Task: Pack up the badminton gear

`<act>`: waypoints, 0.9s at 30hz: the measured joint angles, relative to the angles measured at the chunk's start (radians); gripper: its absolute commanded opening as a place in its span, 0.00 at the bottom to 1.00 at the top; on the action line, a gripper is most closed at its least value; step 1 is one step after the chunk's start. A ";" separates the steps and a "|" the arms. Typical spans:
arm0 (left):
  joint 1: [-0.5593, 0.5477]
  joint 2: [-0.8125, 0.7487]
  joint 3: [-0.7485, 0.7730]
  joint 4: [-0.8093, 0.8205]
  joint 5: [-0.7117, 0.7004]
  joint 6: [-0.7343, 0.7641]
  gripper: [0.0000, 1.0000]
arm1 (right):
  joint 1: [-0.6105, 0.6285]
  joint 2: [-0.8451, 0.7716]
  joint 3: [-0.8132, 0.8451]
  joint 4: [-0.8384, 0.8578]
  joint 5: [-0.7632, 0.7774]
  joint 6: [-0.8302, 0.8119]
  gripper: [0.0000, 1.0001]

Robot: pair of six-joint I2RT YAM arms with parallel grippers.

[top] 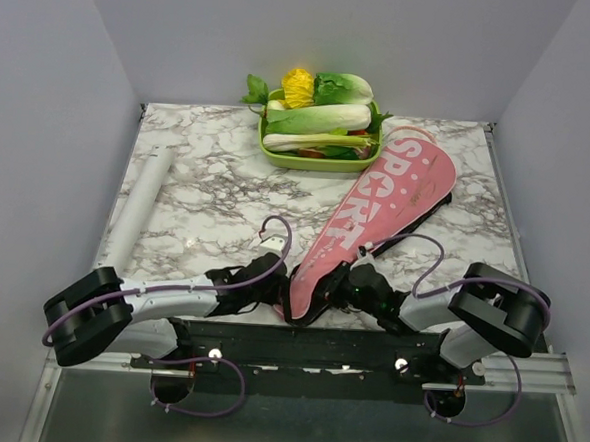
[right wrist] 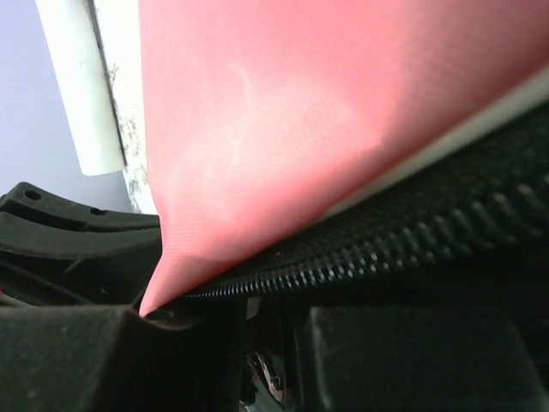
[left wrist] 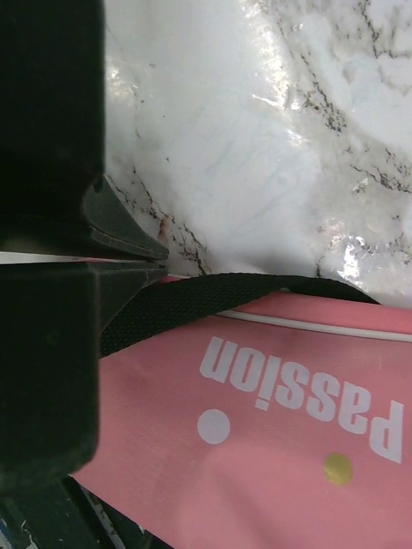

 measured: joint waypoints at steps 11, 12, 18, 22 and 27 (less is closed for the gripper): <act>-0.029 -0.140 0.040 -0.251 -0.032 -0.016 0.14 | -0.003 -0.316 0.080 -0.481 0.046 -0.100 0.44; -0.029 -0.153 0.061 -0.288 -0.049 -0.014 0.15 | -0.003 -0.371 0.092 -0.549 0.058 -0.107 0.45; -0.030 -0.243 0.181 -0.404 -0.106 0.008 0.16 | -0.003 -0.669 0.184 -0.961 0.144 -0.140 0.47; -0.035 -0.254 0.271 -0.437 -0.108 0.042 0.18 | -0.004 -0.771 0.272 -1.207 0.206 -0.144 0.49; -0.061 -0.226 0.354 -0.426 -0.103 0.105 0.24 | -0.007 -0.790 0.325 -1.443 0.288 -0.117 0.52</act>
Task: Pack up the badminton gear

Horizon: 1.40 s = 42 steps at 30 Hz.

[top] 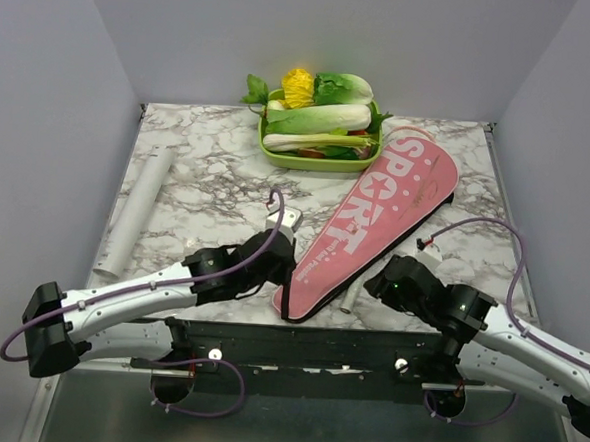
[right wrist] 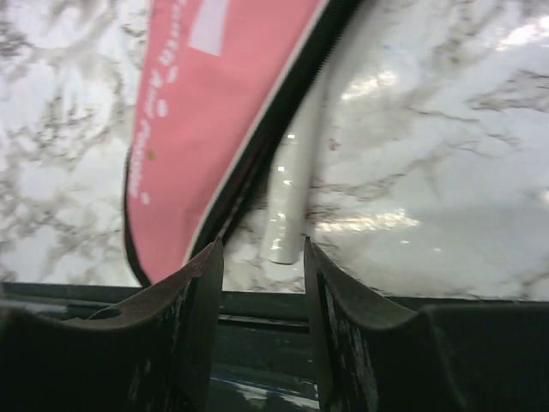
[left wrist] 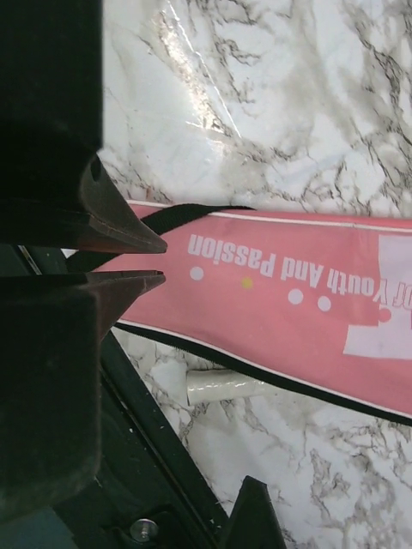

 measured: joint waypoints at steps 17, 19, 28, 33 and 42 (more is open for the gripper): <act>-0.145 0.470 0.143 0.155 0.029 0.211 0.46 | -0.007 -0.082 -0.024 -0.203 0.066 0.050 0.57; -0.154 0.492 0.149 0.160 0.029 0.224 0.47 | -0.007 -0.097 -0.041 -0.203 0.064 0.052 0.57; -0.209 0.581 0.215 0.174 0.010 0.257 0.49 | -0.008 -0.114 -0.088 -0.195 0.042 0.058 0.58; -0.225 0.632 0.236 0.164 -0.053 0.279 0.49 | -0.008 -0.114 -0.102 -0.174 0.023 0.059 0.58; -0.237 0.709 0.258 0.142 -0.194 0.327 0.44 | -0.008 -0.113 -0.136 -0.129 -0.006 0.061 0.58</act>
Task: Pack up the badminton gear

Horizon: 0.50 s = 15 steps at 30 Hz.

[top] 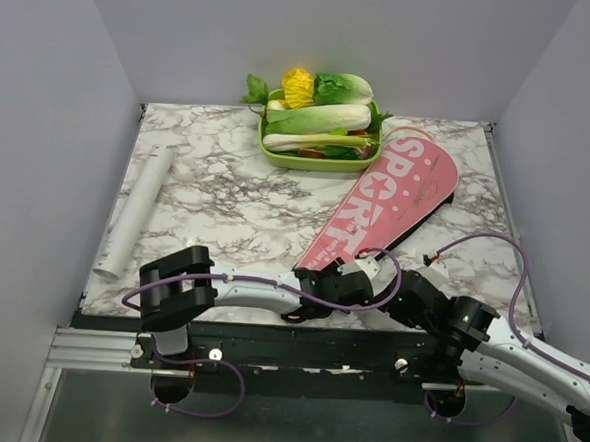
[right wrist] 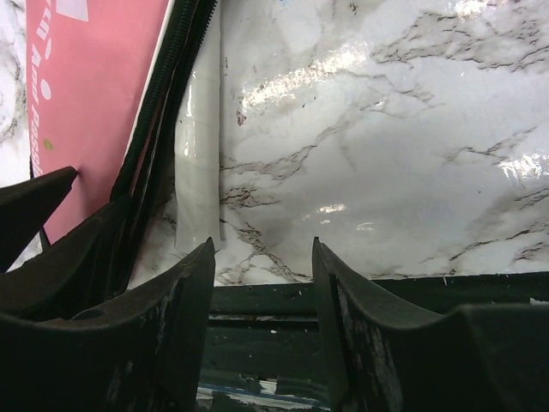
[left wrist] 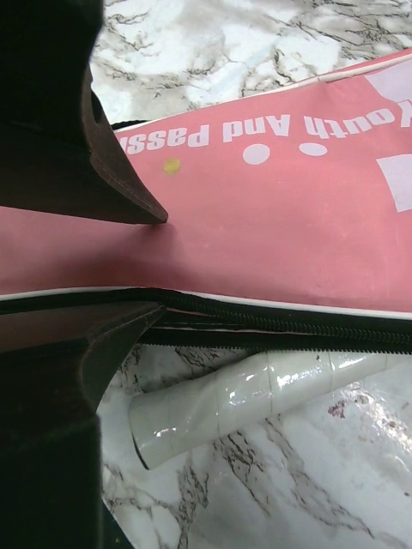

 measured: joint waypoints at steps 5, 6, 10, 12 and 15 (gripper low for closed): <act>-0.003 0.024 0.000 0.000 -0.034 0.015 0.08 | 0.000 -0.001 -0.009 0.016 -0.005 0.001 0.58; -0.005 0.026 0.000 0.001 -0.040 0.018 0.00 | 0.000 -0.001 -0.010 0.016 -0.007 0.001 0.58; -0.005 0.027 0.000 0.005 -0.048 0.029 0.00 | 0.000 -0.001 -0.015 0.023 -0.008 0.005 0.58; -0.006 0.027 0.000 0.005 -0.048 0.032 0.00 | 0.000 0.000 -0.015 0.023 -0.008 0.008 0.58; -0.006 0.015 0.000 0.000 -0.049 0.039 0.00 | -0.001 0.011 -0.014 0.024 -0.006 0.008 0.58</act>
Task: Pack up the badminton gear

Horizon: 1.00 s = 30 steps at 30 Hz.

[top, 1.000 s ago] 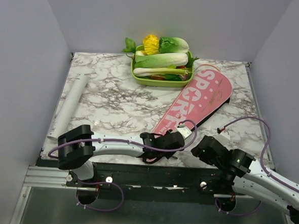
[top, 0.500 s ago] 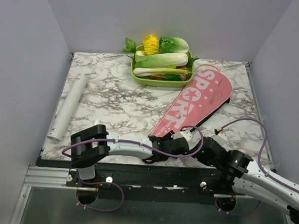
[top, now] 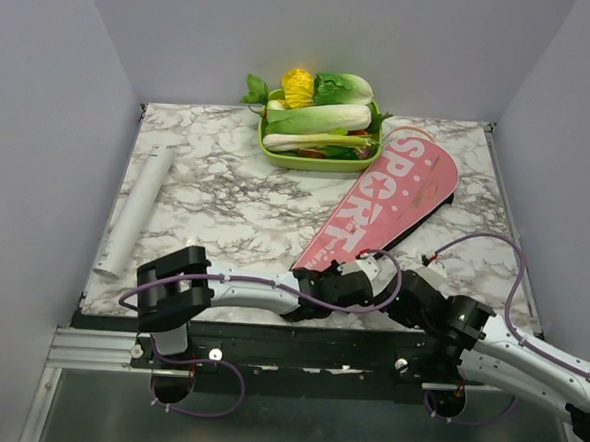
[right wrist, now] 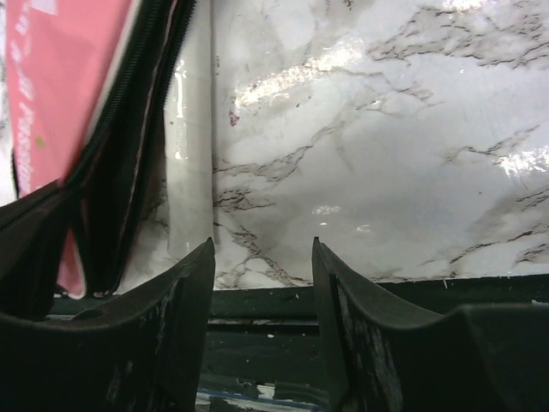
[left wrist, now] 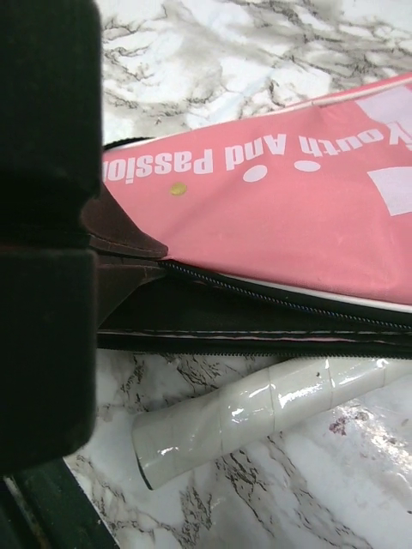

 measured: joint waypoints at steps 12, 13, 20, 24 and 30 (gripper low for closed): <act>0.124 -0.277 0.133 -0.125 0.034 0.018 0.00 | -0.149 0.183 0.099 0.051 0.023 -0.092 0.59; 0.146 -0.295 0.139 -0.128 0.042 0.018 0.00 | -0.182 0.192 0.105 0.068 0.021 -0.114 0.59; 0.299 -0.354 0.202 -0.184 0.142 0.029 0.00 | -0.334 0.333 0.116 0.203 0.001 -0.243 0.57; 0.341 -0.342 0.317 -0.235 0.186 0.046 0.00 | -0.344 0.426 0.148 0.270 -0.008 -0.283 0.57; 0.376 -0.326 0.425 -0.266 0.226 0.064 0.00 | -0.354 0.550 0.199 0.372 -0.010 -0.327 0.57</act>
